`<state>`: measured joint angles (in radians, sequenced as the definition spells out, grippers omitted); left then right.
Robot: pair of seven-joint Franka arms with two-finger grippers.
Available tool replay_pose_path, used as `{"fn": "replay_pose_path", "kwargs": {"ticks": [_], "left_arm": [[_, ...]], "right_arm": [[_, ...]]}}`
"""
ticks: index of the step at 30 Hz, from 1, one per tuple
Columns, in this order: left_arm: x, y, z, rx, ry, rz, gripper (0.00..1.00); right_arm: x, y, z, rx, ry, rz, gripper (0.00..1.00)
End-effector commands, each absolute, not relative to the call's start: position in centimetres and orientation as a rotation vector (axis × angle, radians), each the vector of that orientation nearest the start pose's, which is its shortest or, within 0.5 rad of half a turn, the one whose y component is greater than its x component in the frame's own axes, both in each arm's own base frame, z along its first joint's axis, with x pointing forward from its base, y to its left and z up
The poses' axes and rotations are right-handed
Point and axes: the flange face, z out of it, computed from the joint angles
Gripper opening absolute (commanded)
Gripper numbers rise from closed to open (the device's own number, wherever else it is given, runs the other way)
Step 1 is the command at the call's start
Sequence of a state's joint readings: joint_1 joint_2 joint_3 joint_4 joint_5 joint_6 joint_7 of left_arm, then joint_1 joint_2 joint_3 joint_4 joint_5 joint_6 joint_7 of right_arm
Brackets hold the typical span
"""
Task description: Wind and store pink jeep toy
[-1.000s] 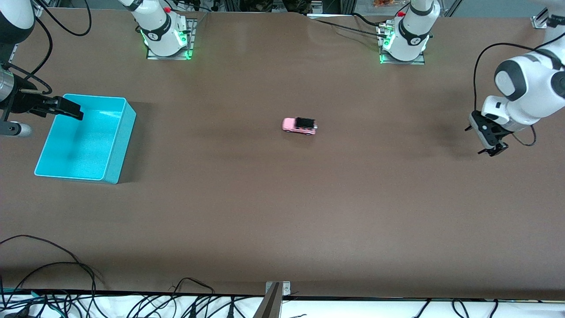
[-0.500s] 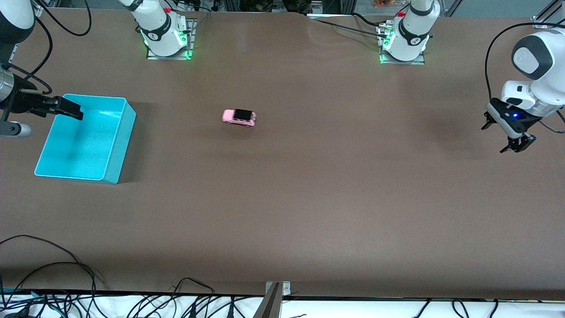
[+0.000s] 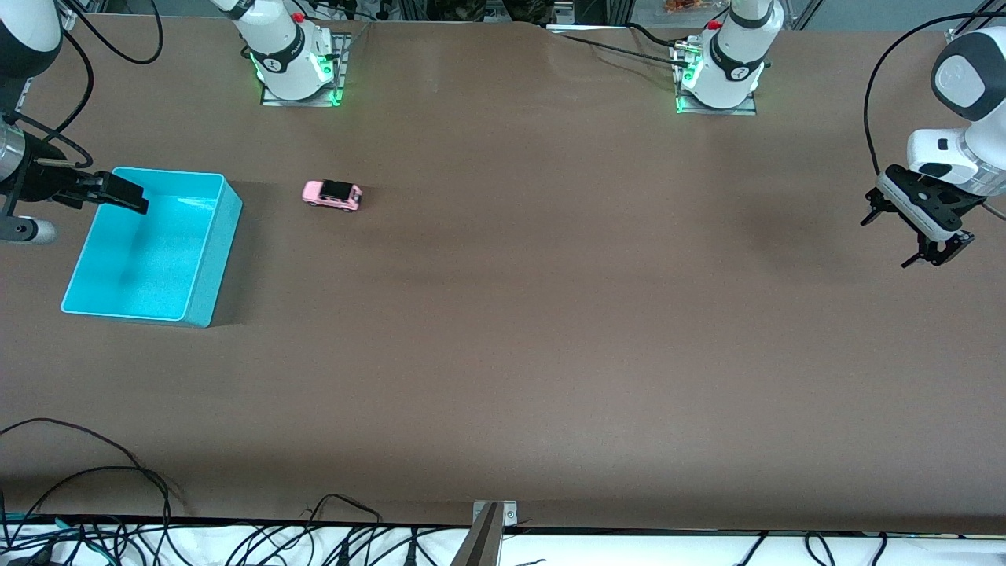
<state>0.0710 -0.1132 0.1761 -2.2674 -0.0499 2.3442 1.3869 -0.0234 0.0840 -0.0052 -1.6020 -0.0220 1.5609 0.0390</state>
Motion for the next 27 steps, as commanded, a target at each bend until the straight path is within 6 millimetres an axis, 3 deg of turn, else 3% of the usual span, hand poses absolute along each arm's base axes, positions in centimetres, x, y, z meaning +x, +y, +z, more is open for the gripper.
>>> {"fn": "replay_pose_path", "kwargs": {"ticks": [1, 9, 14, 16, 24, 27], "left_arm": [[50.8, 12.6, 44.0, -2.622, 1.560, -0.271, 1.00], [51.6, 11.1, 46.3, -2.688, 1.482, -0.215, 1.00], [51.8, 10.1, 46.9, -2.696, 1.461, -0.191, 1.00], [51.7, 10.1, 47.2, -2.695, 1.458, -0.197, 1.00], [51.7, 10.0, 49.1, -2.729, 1.408, -0.196, 1.00], [51.8, 9.6, 50.2, -2.771, 1.352, -0.179, 1.00]], "right_arm": [[57.5, -1.7, 56.7, -3.143, 0.098, 0.186, 1.00], [57.6, -1.2, 57.2, -3.144, 0.084, 0.169, 1.00], [57.4, 0.7, 57.2, -3.156, 0.033, 0.188, 1.00], [57.4, 1.6, 56.7, -3.158, 0.004, 0.205, 1.00], [56.6, 2.1, 55.7, -3.147, -0.042, 0.321, 1.00], [56.0, 2.9, 55.2, -3.138, -0.147, 0.357, 1.00]]}}
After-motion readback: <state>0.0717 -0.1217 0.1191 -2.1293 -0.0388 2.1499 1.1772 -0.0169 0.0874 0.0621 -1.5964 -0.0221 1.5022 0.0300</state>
